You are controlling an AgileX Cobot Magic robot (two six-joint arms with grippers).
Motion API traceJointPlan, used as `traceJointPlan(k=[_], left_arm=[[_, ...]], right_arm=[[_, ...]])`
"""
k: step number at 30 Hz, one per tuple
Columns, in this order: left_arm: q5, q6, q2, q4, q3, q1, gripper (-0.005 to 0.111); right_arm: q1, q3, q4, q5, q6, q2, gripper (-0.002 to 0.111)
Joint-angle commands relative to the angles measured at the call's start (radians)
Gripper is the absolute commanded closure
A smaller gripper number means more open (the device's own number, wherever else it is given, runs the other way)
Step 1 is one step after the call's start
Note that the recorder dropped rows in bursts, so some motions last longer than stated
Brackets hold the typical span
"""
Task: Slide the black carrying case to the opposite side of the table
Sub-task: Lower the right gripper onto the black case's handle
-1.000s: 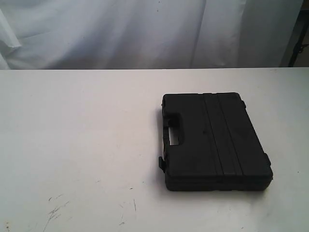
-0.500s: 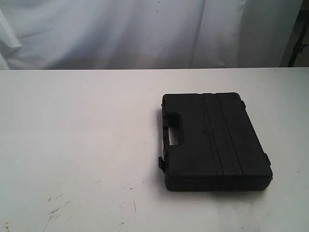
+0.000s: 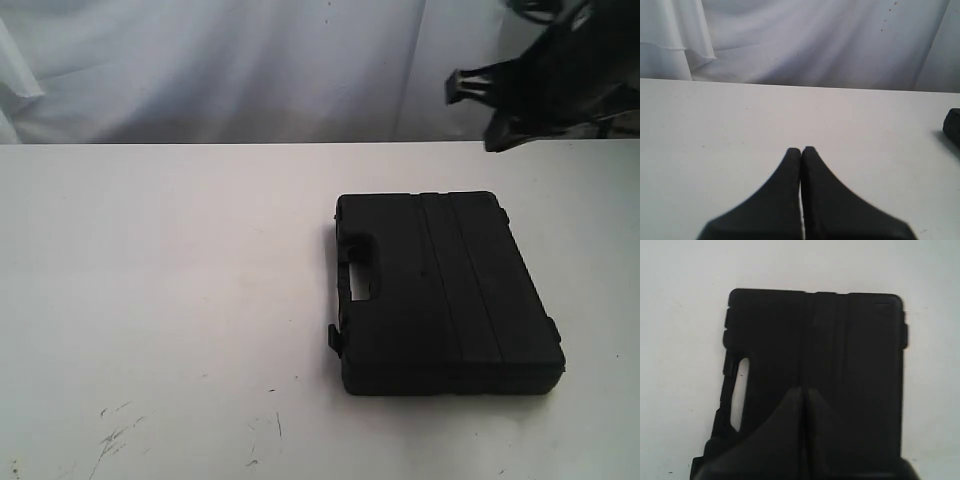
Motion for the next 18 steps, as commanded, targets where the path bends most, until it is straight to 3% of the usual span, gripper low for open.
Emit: traceJointPlan(k=[1, 10, 13, 18], left_arm=[[0.002, 0.001, -0.005, 0.0, 0.004, -0.001, 0.107], [0.002, 0.001, -0.005, 0.0, 0.004, -0.001, 0.107], [0.002, 0.001, -0.005, 0.0, 0.004, -0.001, 0.107], [0.002, 0.001, -0.005, 0.0, 0.004, -0.001, 0.107]], right_arm=[[0.089, -0.073, -0.012, 0.031, -0.038, 0.104, 0.102], [0.192, -0.166, 0.129, 0.164, -0.145, 0.269, 0.05], [0.229, -0.191, 0.118, 0.174, -0.115, 0.3, 0.045], [0.274, -0.237, 0.072, 0.163, -0.028, 0.349, 0.045]])
